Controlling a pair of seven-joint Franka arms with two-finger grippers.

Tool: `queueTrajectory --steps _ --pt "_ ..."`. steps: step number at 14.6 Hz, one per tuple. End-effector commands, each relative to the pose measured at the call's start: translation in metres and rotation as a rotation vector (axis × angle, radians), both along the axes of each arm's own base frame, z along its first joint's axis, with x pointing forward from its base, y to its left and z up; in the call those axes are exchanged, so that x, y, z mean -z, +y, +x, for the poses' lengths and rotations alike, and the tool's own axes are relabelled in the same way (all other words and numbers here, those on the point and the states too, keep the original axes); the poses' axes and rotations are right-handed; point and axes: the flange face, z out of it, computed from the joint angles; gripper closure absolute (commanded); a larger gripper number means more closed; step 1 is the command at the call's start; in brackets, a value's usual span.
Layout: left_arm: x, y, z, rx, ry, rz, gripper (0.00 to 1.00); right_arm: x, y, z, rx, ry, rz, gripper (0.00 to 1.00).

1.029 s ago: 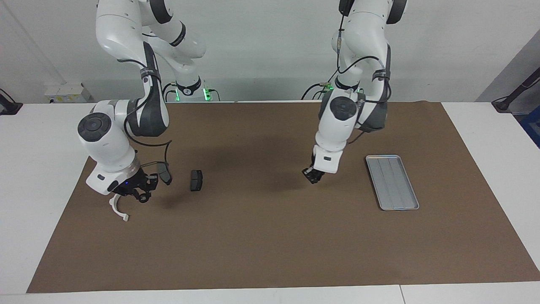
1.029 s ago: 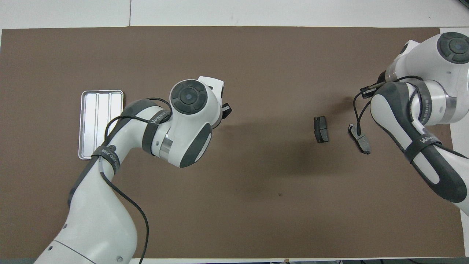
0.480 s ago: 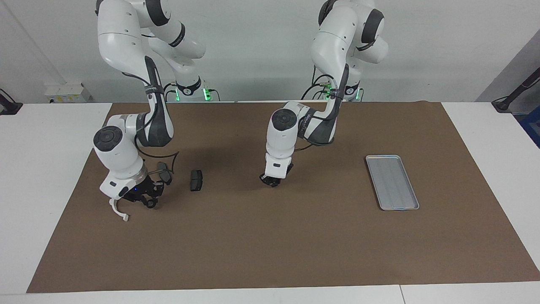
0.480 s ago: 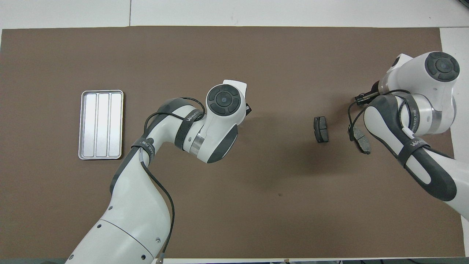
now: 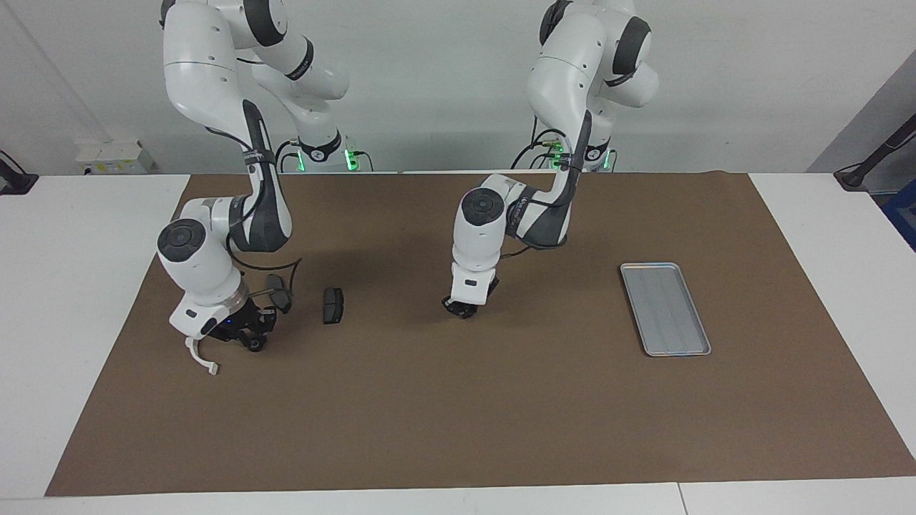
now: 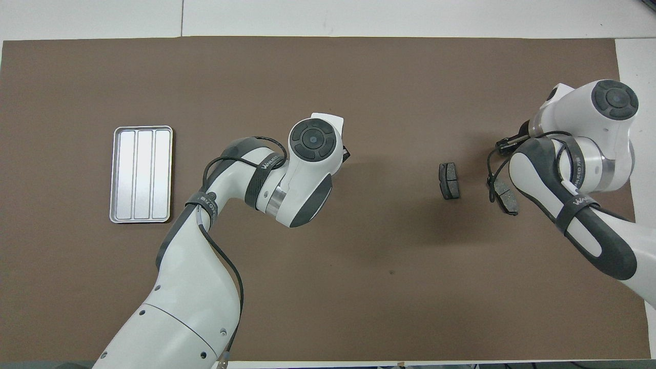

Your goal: Place bearing gear from tray to pile

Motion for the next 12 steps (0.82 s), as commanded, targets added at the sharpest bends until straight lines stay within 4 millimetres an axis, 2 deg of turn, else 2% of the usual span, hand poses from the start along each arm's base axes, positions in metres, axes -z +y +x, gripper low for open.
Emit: queueTrajectory --steps 1,2,3,4,5,6,7,8,10,11,12 --pt "0.002 0.000 -0.002 -0.015 0.001 0.013 0.66 -0.003 -0.002 -0.001 -0.011 -0.011 0.011 0.00" --pt "0.002 0.002 -0.002 -0.023 0.009 0.021 0.18 -0.011 0.004 -0.001 -0.016 -0.012 0.007 0.00" --pt "0.001 0.005 -0.002 -0.041 0.041 0.047 0.00 -0.025 0.009 0.003 -0.007 -0.011 0.003 0.00" --pt "-0.009 0.010 0.001 -0.039 0.047 0.072 0.00 -0.045 0.021 0.010 0.013 -0.003 -0.001 0.00" --pt "-0.025 0.028 0.013 -0.057 0.026 0.082 0.00 -0.064 0.033 0.019 0.024 -0.006 -0.001 0.00" --pt "-0.062 0.051 0.021 -0.086 0.004 0.073 0.00 -0.082 0.049 0.026 0.039 -0.011 0.017 0.00" --pt "-0.086 0.081 0.029 -0.117 0.014 0.081 0.00 -0.101 0.067 0.032 0.047 -0.014 0.044 0.00" --pt "-0.115 0.117 0.038 -0.125 0.022 0.081 0.00 -0.115 0.081 0.037 0.042 -0.008 0.053 0.00" --pt "-0.185 0.223 0.050 -0.015 0.034 0.062 0.00 -0.136 0.132 0.037 0.044 0.009 0.055 0.00" --pt "-0.217 0.274 0.047 0.044 0.057 0.057 0.00 -0.144 0.154 0.036 0.082 0.018 0.049 0.00" --pt "-0.245 0.317 0.038 0.102 0.075 0.049 0.00 -0.152 0.194 0.031 0.097 0.025 0.040 0.00"
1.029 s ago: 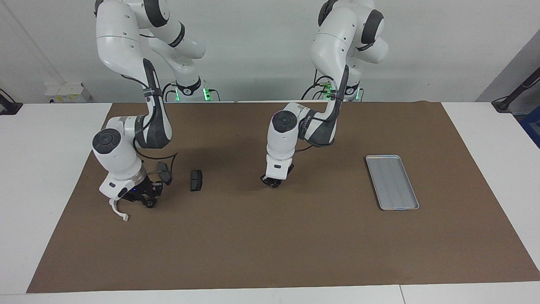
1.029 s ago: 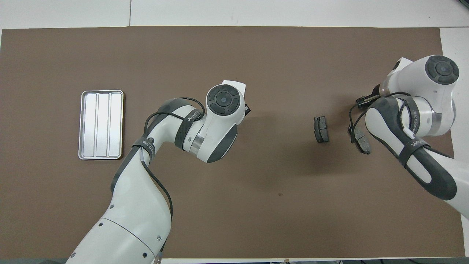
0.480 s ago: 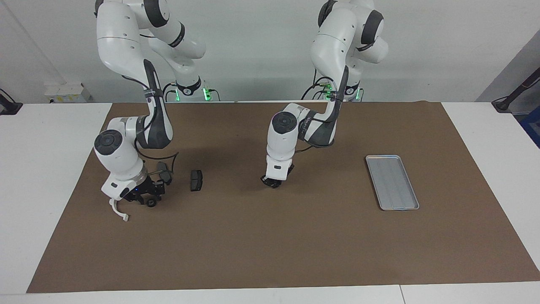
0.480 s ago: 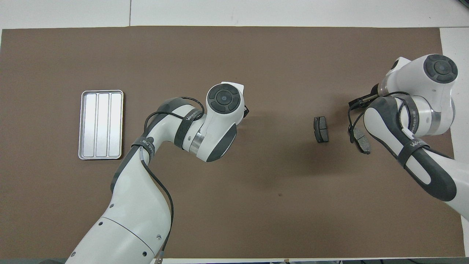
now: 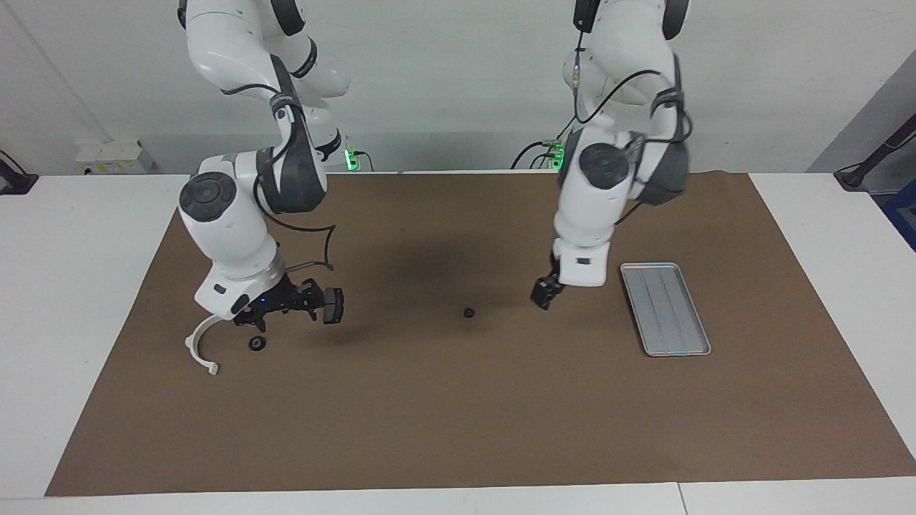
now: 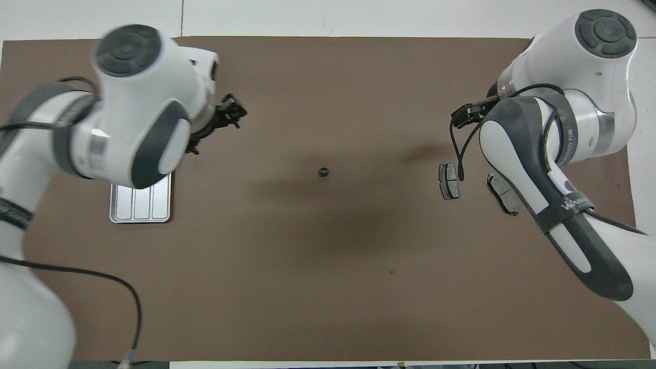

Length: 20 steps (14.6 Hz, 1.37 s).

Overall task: Place bearing gear from tray to pile
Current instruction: 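Withdraw the left gripper to rest while the right gripper reaches the gear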

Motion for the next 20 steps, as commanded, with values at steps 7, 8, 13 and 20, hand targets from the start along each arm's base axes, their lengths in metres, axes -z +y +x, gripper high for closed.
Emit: queueTrajectory --steps 7,8,13,20 --pt "-0.130 0.208 -0.092 0.248 0.079 -0.048 0.00 0.014 0.274 -0.065 0.105 -0.041 0.006 0.00" --pt "-0.126 0.217 -0.091 0.247 0.074 -0.049 0.00 0.028 0.282 -0.068 0.115 -0.043 0.001 0.00" --pt "-0.100 0.216 -0.087 0.319 0.002 -0.036 0.00 0.071 0.306 -0.076 0.103 -0.045 0.019 0.00" --pt "-0.094 0.219 -0.060 0.313 -0.012 -0.034 0.00 0.110 0.302 -0.073 0.104 -0.043 0.031 0.00"
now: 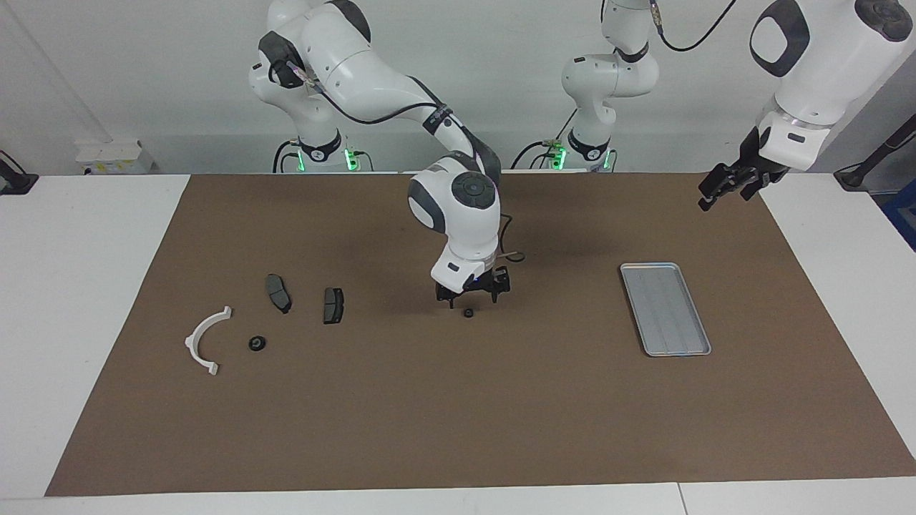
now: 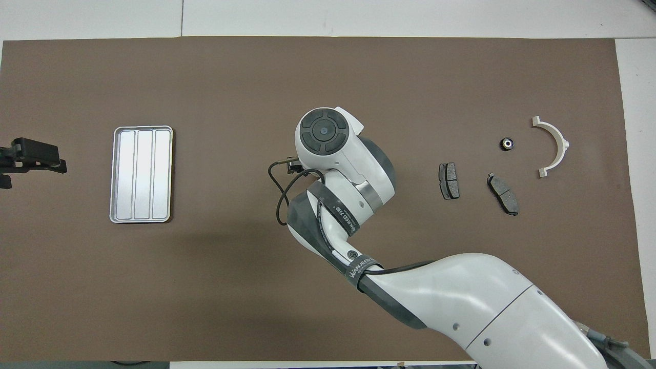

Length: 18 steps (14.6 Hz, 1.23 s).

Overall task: Place bearing gear from tray to pile
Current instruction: 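Grasp the second black gear at the center with the right gripper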

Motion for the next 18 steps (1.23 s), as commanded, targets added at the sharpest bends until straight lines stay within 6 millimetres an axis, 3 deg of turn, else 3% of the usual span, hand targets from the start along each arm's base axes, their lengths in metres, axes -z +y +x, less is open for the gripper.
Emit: queueTrajectory --steps 1,3,9,10,13,18 --pt "-0.002 -0.001 0.019 0.018 -0.010 0.011 0.00 0.006 -0.006 0.000 0.004 -0.018 -0.002 0.01" --pt "-0.001 0.000 0.031 0.018 0.021 0.019 0.00 0.011 -0.009 0.001 0.006 -0.022 0.000 0.01" --pt "0.003 0.000 0.016 0.016 0.042 0.007 0.00 0.024 -0.012 -0.002 0.003 -0.030 0.011 0.02" --pt "0.002 -0.001 0.016 0.014 0.040 0.007 0.00 0.026 -0.012 -0.004 0.001 -0.027 0.009 0.04" --pt "0.000 -0.002 0.014 0.021 0.046 0.007 0.00 0.030 -0.013 -0.005 0.001 -0.026 0.009 0.27" --pt "-0.008 -0.011 0.008 0.033 0.031 0.007 0.00 0.042 -0.016 -0.010 -0.001 -0.021 0.010 0.27"
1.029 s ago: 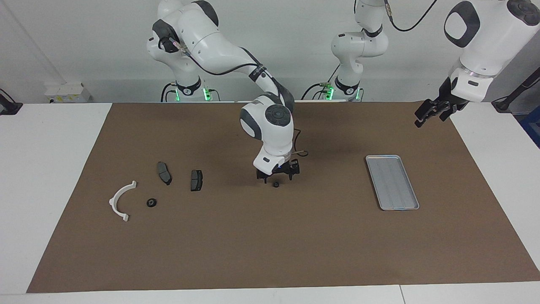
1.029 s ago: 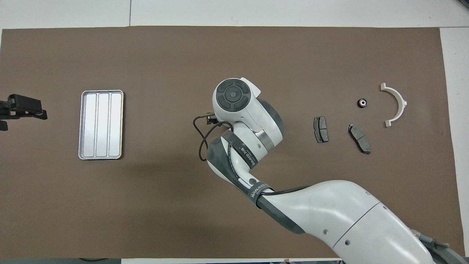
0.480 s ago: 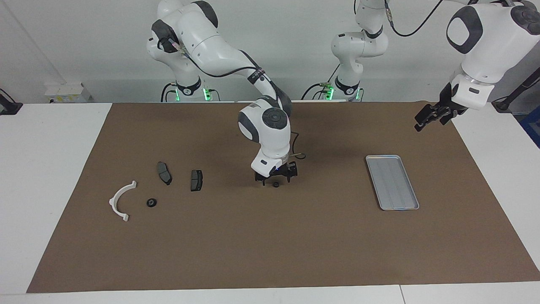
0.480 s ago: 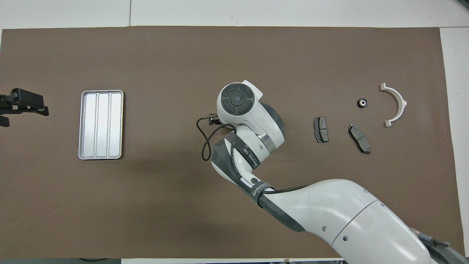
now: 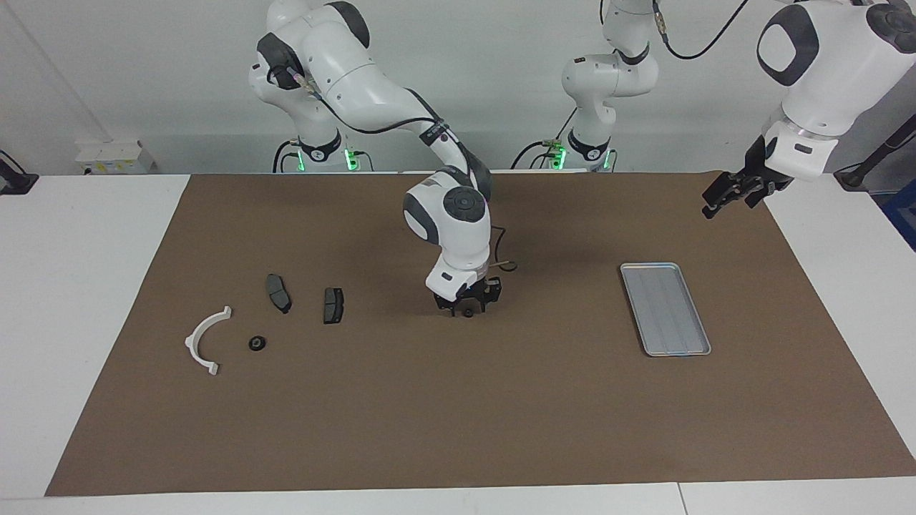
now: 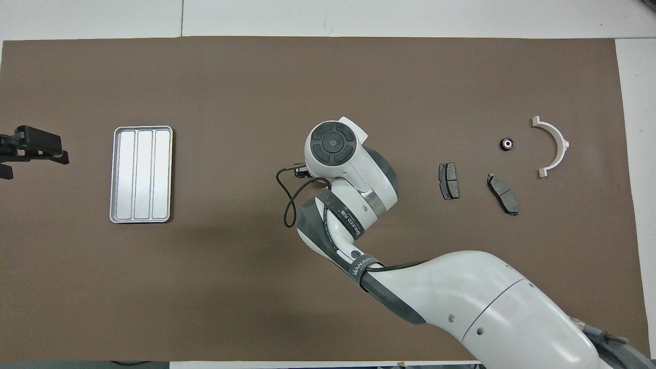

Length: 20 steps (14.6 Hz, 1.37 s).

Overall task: Place bearing gear from tray to pile
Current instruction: 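Grasp the second black gear at the center with the right gripper, then carry the second gear with the right gripper toward the white arc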

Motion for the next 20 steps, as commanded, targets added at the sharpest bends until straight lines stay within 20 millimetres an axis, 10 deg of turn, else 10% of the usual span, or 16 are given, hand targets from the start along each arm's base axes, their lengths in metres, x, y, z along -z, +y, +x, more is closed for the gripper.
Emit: queueTrajectory --steps 1,2,4,9,14,17,20 --pt "-0.003 -0.003 -0.008 0.019 0.005 0.002 0.00 0.005 -0.004 -0.002 -0.003 -0.018 0.003 0.28" --pt "-0.004 -0.002 -0.007 0.013 0.001 0.004 0.00 0.006 -0.005 -0.002 -0.003 -0.022 0.006 0.41" --pt "-0.004 -0.003 -0.007 0.014 0.002 0.004 0.00 0.001 -0.007 0.000 -0.004 -0.016 -0.004 0.99" --pt "-0.006 0.000 -0.009 0.007 0.002 0.004 0.00 -0.052 -0.055 0.039 -0.018 0.027 -0.083 1.00" --pt "-0.006 -0.002 -0.009 0.010 0.003 0.004 0.00 -0.112 -0.197 0.085 -0.108 0.033 -0.095 1.00" --pt "-0.006 -0.002 -0.009 0.010 0.003 0.004 0.00 -0.100 -0.289 0.096 -0.189 0.078 -0.102 1.00" --pt "-0.006 -0.002 -0.009 0.010 0.003 0.004 0.00 -0.069 -0.327 0.076 -0.208 0.059 -0.100 1.00"
